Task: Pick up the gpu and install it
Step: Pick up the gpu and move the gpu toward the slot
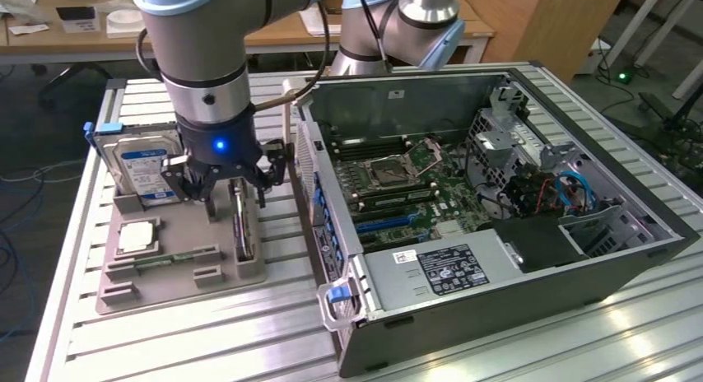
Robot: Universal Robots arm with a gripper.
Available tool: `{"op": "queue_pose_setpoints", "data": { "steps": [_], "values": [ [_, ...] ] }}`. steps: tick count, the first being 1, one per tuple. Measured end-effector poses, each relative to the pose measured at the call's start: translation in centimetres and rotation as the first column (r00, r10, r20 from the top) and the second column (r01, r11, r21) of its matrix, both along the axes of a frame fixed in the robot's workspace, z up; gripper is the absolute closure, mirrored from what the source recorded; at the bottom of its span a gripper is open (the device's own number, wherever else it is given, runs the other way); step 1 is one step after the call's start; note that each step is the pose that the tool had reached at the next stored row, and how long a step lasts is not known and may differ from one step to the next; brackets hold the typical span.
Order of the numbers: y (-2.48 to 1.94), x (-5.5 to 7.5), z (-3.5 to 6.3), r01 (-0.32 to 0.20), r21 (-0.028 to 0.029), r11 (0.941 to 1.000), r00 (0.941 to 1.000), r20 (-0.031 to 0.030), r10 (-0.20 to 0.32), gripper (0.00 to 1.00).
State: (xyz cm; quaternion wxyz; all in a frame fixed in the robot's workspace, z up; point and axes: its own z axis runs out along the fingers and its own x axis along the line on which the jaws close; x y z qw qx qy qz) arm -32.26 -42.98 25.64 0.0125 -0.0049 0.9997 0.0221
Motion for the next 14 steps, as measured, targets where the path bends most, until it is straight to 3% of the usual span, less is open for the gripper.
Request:
{"op": "queue_pose_setpoints", "data": {
  "steps": [5,14],
  "values": [
    [0.38,0.0,-0.34,0.0,0.0001,1.0,1.0,0.0,0.0,0.29],
    [0.42,0.0,-1.82,0.0,0.0024,1.0,1.0,-0.0006,0.0,0.29]
  ]
}}
